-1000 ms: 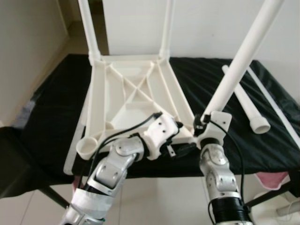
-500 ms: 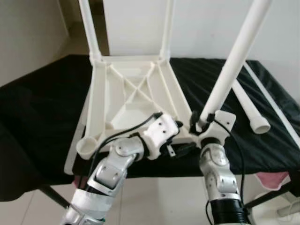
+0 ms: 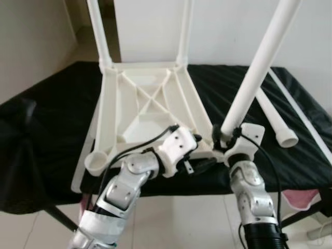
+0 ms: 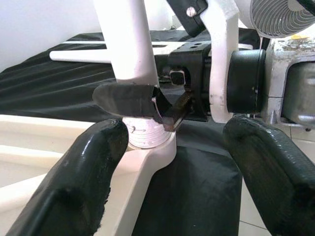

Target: Building children table

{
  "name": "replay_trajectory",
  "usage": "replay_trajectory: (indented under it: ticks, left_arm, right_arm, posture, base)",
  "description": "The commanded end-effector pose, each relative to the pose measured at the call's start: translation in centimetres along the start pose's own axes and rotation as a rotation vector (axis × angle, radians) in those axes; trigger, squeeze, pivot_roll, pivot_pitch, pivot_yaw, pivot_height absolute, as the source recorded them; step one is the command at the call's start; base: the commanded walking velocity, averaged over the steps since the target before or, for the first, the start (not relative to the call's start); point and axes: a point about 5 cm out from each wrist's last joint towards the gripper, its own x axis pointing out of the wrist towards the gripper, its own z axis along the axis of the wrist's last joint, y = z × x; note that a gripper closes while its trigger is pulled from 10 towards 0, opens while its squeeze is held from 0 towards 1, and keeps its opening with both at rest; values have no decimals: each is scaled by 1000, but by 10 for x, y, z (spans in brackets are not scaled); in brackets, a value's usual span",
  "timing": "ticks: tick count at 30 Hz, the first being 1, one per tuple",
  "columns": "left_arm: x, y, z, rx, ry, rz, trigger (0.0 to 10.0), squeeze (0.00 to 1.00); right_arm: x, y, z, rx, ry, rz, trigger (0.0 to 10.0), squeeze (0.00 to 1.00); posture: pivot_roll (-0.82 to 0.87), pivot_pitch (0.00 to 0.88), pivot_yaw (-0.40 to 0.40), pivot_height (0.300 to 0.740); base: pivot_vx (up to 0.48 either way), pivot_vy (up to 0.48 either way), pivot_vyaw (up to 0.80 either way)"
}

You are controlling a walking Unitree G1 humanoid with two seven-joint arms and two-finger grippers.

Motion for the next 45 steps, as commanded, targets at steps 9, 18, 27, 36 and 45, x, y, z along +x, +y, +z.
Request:
replay_trajectory:
  ticks: [9,18,27,36,45]
  left_arm:
    - [1,4,1,5,-4,91,10000,0]
    - [2,6,2,6,-4,98,10000,0]
    - [1,8,2,8,-2,97,10000,0]
    - [1,6,2,7,-3,90,10000,0]
    - [0,6,2,6,4,84,10000,0]
  right_arm:
    - [9,-7,-4,-53,45,150,10000,0]
    - [19,-12,-3,-99,58,250,10000,0]
    - [20,-4,-8,-158,83,394,10000,0]
    - [23,-4,-10,-204,91,449,10000,0]
    - [25,-13,-6,-250,98,538,10000,0]
  posture:
    - [-28,17,-24,740]
    - [-24,20,-23,740]
    - [-17,23,-20,740]
    - [-18,26,-16,740]
    - [-14,30,-14,740]
  base:
    - [0,0,0]
    - [0,0,0]
    - [0,0,0]
    - [0,0,0]
    - [0,0,0]
